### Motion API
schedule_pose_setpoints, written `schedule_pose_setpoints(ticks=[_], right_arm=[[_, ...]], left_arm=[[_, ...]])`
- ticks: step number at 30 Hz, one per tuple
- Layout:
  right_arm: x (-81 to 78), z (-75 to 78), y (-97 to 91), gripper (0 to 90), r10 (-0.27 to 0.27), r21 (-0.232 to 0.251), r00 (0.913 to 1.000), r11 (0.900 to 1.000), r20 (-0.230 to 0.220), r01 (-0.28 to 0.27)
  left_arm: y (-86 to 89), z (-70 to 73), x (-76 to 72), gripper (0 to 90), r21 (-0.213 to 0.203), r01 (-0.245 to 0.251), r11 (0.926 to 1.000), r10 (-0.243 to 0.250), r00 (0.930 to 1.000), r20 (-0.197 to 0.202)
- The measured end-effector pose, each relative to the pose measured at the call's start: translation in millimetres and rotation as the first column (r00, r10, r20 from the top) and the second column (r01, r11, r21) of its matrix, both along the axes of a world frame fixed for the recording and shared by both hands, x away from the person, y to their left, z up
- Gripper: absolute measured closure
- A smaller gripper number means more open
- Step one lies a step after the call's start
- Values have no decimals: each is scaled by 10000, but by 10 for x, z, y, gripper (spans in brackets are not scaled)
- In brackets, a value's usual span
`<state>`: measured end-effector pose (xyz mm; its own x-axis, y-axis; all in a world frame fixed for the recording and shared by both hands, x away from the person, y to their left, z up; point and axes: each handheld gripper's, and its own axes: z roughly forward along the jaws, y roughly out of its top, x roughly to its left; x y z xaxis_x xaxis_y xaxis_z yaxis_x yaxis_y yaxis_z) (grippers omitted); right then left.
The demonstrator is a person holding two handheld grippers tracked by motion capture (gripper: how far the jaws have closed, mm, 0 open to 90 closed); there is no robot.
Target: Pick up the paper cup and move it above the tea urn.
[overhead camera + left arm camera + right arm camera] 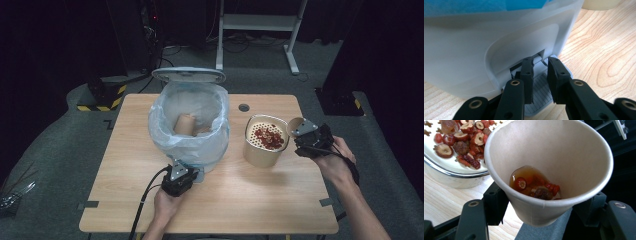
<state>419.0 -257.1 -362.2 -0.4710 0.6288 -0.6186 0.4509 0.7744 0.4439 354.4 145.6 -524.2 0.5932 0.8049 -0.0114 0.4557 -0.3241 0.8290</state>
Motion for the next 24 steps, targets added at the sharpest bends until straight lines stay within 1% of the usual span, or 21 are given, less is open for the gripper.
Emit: schedule_pose_setpoints(ticks=[1,2,3,4,6,9,11,12,16,18,19,20,21,22,23,24], right_arm=[[6,-3,13,350,4,-138,10000,9999,24,-4],[19,-7,43,350,36,-590,10000,9983,14,-35],[21,-11,55,350,31,-731,10000,9973,28,-29],[24,-13,72,350,50,-944,10000,9955,79,-42],[30,-16,103,351,56,-1222,9999,9925,87,-45],[44,-19,143,352,152,-1705,9998,9853,137,-127],[47,-25,170,353,88,-1865,9999,9824,72,-73],[55,-25,179,353,181,-1990,9998,9799,99,-158],[58,-35,206,354,115,-2165,9999,9762,115,-88],[68,-49,227,355,156,-2591,9998,9658,144,-113],[68,-49,227,355,156,-2591,9998,9658,144,-113],[68,-60,245,355,131,-2802,9997,9599,218,-64],[68,-60,245,355,131,-2802,9997,9599,218,-64],[70,-59,252,355,189,-2953,9995,9554,242,-110],[69,-61,271,356,210,-3166,9994,9485,285,-109],[69,-61,271,356,210,-3166,9994,9485,285,-109]], left_arm=[[1,0,0,750,1,4,10000,-4,10000,-3],[1,0,0,750,-18,4,10000,-4,10000,-13],[1,0,0,750,-18,4,10000,-4,10000,-13],[5,4,-1,750,79,-73,9999,72,10000,59],[6,3,-1,750,74,-70,9999,70,10000,55],[8,4,0,750,74,-66,10000,66,10000,46],[8,4,1,750,65,-60,10000,60,10000,42],[9,4,1,750,65,-56,10000,56,10000,38],[9,4,1,749,64,-51,10000,51,10000,40],[10,4,1,749,57,-49,10000,48,10000,25],[10,4,1,749,57,-49,10000,48,10000,25],[10,4,1,749,58,-49,10000,49,10000,28],[10,4,1,749,58,-49,10000,49,10000,28],[10,4,1,749,64,-50,10000,50,10000,30],[10,4,1,749,60,-51,10000,51,10000,30],[10,4,1,749,60,-51,10000,51,10000,30]])
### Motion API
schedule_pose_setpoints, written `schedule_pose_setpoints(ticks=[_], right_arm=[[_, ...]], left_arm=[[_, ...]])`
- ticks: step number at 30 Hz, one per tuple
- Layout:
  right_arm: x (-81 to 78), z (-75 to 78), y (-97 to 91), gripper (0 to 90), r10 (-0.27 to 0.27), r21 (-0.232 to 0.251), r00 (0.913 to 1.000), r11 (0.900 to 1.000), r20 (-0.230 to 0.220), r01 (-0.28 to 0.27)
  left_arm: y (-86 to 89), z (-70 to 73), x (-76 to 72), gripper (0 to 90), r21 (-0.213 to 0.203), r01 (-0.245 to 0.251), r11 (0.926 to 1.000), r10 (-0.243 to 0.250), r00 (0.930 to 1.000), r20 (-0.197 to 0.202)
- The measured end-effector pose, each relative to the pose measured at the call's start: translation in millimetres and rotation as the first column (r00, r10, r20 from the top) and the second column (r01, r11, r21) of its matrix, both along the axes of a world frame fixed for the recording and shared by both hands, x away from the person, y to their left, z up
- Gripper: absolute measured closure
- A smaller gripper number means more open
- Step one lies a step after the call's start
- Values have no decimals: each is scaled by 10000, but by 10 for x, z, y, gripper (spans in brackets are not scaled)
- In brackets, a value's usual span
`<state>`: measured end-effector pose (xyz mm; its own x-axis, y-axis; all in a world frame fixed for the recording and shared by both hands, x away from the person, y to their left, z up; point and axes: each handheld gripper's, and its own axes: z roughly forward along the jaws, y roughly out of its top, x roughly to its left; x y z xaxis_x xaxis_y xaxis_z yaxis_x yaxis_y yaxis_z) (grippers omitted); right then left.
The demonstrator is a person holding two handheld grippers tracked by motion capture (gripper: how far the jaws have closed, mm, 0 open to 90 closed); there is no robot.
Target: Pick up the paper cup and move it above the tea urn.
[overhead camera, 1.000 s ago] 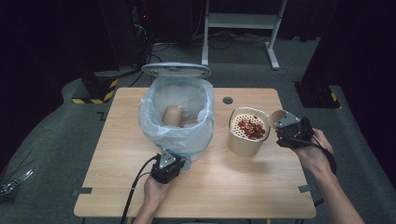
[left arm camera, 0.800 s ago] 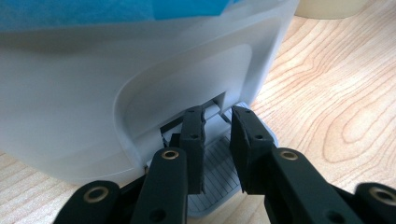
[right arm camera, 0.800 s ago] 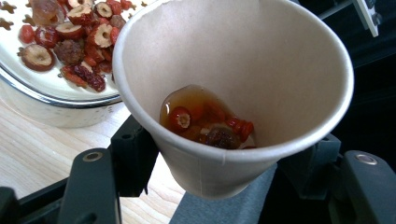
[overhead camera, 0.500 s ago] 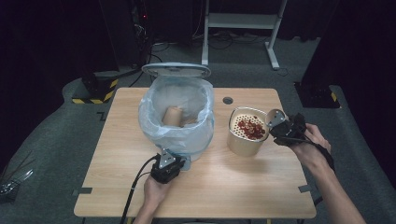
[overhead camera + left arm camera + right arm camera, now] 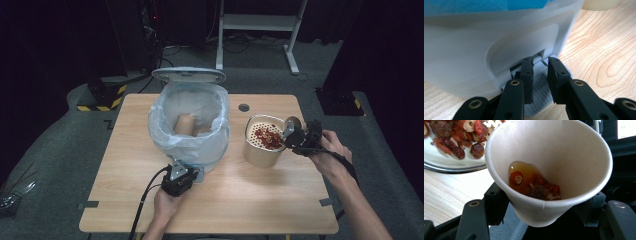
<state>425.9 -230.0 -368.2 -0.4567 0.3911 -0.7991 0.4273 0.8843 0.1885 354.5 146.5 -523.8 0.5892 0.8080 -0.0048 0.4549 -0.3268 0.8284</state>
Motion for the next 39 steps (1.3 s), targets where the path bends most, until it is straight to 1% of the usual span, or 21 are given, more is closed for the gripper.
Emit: schedule_pose_setpoints(ticks=[2,4,6,7,9,10,15,19,21,22,26,27,29,30,31,33,34,35,37,38,39], right_arm=[[0,-7,28,356,46,-301,10000,9995,58,-44],[-1,-14,38,356,23,-378,10000,9993,67,-21],[1,-32,68,357,81,-778,9999,9969,78,-74],[0,-34,76,357,87,-845,9999,9964,84,-80],[2,-37,81,357,148,-867,9999,9961,74,-141],[6,-43,91,357,115,-726,9999,9973,23,-113],[2,-56,101,358,110,-799,9999,9967,-10,-111],[5,-74,103,357,140,-1184,9999,9929,14,-137],[3,-82,107,357,122,-1257,9999,9920,11,-119],[3,-83,122,357,172,-1519,9998,9883,67,-160],[7,-81,163,357,237,-1667,9997,9858,91,-218],[11,-81,175,357,324,-1809,9994,9830,86,-303],[10,-88,190,358,348,-1900,9993,9813,116,-320],[10,-100,223,360,401,-2164,9990,9757,174,-354],[8,-99,234,360,443,-2310,9989,9722,166,-392],[7,-106,247,362,473,-2382,9987,9703,214,-408],[3,-118,271,368,550,-2752,9981,9603,283,-451],[3,-118,271,368,550,-2752,9981,9603,283,-451],[-1,-124,290,371,637,-3141,9975,9480,305,-509],[-7,-124,306,374,678,-3437,9972,9376,329,-524],[-9,-129,309,375,748,-3559,9966,9328,350,-575]], left_arm=[[1,0,0,749,-2,5,10000,-5,10000,-6],[1,0,1,749,-5,8,10000,-8,10000,-7],[2,0,1,749,-8,13,10000,-13,10000,-13],[2,0,1,748,-15,6,10000,-6,10000,-16],[3,0,1,748,-9,11,10000,-11,10000,-16],[3,0,1,748,-16,11,10000,-11,10000,-21],[4,0,1,746,-26,7,10000,-7,10000,-28],[5,2,1,745,-13,20,10000,-20,10000,-34],[4,1,1,745,-20,13,10000,-13,10000,-24],[4,1,1,745,-29,14,10000,-14,10000,-30],[5,1,1,744,-30,20,10000,-20,10000,-32],[5,1,1,743,-36,28,10000,-29,10000,-32],[6,1,2,713,-55,100,9999,-100,9999,-38],[-12,-3,-4,706,-38,191,9998,-191,9998,-42],[-12,-3,-4,706,-38,191,9998,-191,9998,-42],[-11,-4,-3,707,-65,191,9998,-191,9998,-51],[-12,-4,-3,706,-58,190,9998,-190,9998,-48],[-12,-4,-3,706,-65,191,9998,-191,9998,-54],[-12,-4,-1,707,-63,199,9998,-199,9998,-46],[-13,-4,-2,707,-50,201,9998,-201,9998,-44],[-13,-4,-2,707,-43,202,9998,-202,9998,-44]])
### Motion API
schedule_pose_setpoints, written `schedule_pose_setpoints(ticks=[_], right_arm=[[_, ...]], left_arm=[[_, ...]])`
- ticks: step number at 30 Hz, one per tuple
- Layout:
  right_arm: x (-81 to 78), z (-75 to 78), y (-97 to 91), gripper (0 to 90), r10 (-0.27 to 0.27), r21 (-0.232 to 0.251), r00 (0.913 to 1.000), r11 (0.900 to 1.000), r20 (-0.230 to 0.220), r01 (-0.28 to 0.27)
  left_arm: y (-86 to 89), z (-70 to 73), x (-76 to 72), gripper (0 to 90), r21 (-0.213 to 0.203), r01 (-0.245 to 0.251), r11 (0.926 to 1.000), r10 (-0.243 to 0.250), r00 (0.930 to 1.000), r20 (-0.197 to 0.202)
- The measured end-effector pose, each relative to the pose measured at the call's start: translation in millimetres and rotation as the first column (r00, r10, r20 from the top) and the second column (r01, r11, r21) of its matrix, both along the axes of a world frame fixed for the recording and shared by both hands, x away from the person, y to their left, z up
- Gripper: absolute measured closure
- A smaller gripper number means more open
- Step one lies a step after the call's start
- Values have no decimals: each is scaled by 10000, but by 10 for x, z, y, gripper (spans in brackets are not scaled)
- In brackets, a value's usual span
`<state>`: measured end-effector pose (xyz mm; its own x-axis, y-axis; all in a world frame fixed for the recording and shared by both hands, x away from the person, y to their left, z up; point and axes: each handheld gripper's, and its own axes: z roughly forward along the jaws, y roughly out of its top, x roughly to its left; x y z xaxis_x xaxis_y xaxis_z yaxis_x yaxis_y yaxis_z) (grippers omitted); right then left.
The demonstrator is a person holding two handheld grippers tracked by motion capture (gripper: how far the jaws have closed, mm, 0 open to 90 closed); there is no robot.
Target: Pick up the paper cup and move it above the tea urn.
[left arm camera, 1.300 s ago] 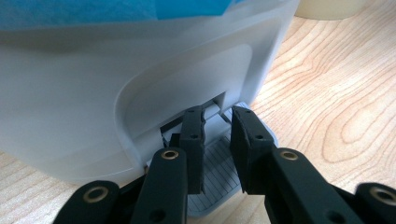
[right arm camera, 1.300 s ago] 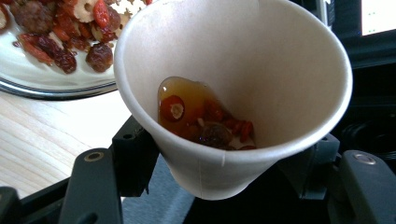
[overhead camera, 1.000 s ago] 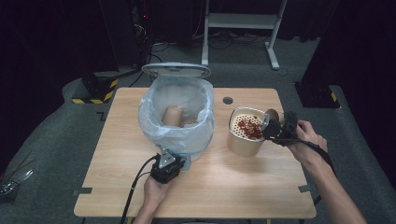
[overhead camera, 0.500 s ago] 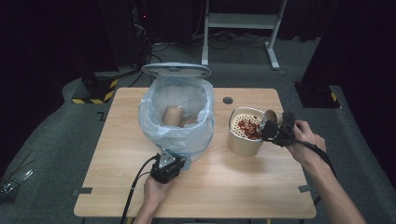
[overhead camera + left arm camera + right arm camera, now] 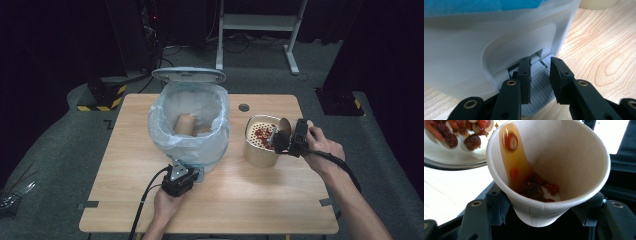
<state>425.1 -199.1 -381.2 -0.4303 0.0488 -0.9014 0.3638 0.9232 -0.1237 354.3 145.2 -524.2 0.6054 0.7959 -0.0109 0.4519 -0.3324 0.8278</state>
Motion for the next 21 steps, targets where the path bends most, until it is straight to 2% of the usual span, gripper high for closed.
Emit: schedule_pose_setpoints(ticks=[6,7,9,12,16,17,19,20,21], right_arm=[[-3,-37,9,380,38,-817,10000,9967,14,-37],[-3,-37,9,380,38,-817,10000,9967,14,-37],[6,-44,9,383,16,-1067,10000,9943,10,-15],[13,-45,14,384,-26,-1202,10000,9927,56,32],[-2,-24,93,388,134,-1935,9993,9811,341,-66],[-2,-24,93,388,134,-1935,9993,9811,341,-66],[-14,-11,131,390,320,-2401,9984,9705,462,-200],[-1,-18,129,393,192,-2876,9982,9578,573,-20],[16,-27,114,394,185,-3119,9981,9501,585,6]], left_arm=[[3,0,2,708,-47,20,10000,-20,10000,-29],[7,3,1,708,34,-75,10000,75,10000,47],[3,-1,2,708,-56,8,10000,-8,10000,-23],[3,-1,2,708,-60,7,10000,-7,10000,-23],[4,-1,3,708,-65,8,10000,-9,10000,-29],[6,0,3,708,-46,7,10000,-7,10000,-18],[9,3,1,707,23,-69,10000,69,10000,29],[10,3,2,707,20,-66,10000,66,10000,22],[11,3,2,707,14,-65,10000,65,10000,18]])
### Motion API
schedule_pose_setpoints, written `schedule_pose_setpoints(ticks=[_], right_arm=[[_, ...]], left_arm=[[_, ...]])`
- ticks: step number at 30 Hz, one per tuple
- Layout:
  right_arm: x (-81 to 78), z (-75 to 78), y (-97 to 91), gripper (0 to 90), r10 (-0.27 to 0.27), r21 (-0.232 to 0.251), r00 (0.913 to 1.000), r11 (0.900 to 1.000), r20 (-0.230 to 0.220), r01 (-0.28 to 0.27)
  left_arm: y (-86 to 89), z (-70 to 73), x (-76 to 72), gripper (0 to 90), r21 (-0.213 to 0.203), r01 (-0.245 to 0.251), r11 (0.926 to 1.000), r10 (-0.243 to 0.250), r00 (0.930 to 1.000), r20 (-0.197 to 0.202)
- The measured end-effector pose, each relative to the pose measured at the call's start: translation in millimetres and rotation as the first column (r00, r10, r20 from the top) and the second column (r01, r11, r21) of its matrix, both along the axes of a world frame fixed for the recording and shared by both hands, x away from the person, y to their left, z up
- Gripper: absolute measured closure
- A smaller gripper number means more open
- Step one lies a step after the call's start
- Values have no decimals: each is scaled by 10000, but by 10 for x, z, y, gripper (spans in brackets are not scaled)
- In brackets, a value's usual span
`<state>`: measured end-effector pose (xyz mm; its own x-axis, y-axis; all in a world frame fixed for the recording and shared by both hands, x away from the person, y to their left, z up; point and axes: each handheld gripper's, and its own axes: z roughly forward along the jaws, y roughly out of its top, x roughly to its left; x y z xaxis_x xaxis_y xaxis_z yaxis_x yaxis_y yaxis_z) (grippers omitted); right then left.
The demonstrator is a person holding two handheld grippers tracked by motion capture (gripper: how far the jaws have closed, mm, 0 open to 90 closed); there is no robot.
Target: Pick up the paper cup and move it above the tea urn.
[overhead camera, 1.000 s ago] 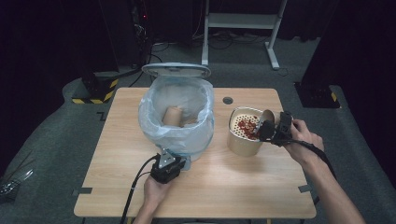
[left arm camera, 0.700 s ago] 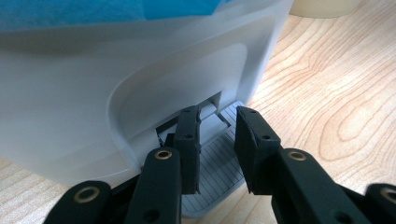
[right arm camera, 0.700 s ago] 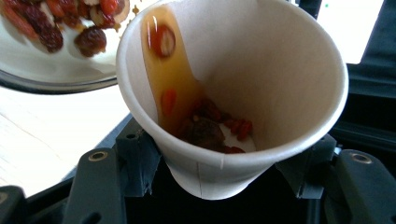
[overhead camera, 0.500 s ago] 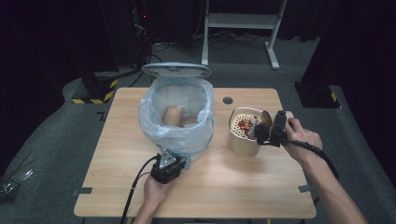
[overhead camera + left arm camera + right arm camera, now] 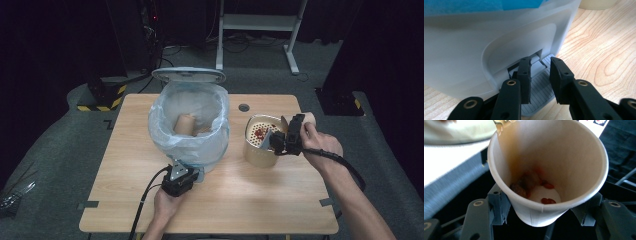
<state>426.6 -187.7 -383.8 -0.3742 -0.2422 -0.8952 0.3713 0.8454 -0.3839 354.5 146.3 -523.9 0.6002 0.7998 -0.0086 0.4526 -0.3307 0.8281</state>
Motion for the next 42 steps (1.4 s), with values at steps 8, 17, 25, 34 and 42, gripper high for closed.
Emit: schedule_pose_setpoints(ticks=[8,17,25,34,42], right_arm=[[-24,14,115,404,226,-64,9997,9997,-106,-227],[-23,-65,68,413,-82,-651,10000,9978,23,84],[-39,-21,99,419,-20,-699,9996,9975,278,40],[-109,29,132,425,318,-339,9986,9990,417,-304],[-104,15,110,431,14,-426,9998,9991,186,-6]], left_arm=[[-2,-3,2,707,-105,82,9999,-82,9999,-71],[1,-2,3,706,-113,101,9999,-102,9999,-95],[2,-3,4,704,-124,104,9999,-105,9999,-92],[9,2,4,704,-40,36,10000,-36,10000,-38],[6,1,3,703,-45,33,10000,-33,10000,-50]])
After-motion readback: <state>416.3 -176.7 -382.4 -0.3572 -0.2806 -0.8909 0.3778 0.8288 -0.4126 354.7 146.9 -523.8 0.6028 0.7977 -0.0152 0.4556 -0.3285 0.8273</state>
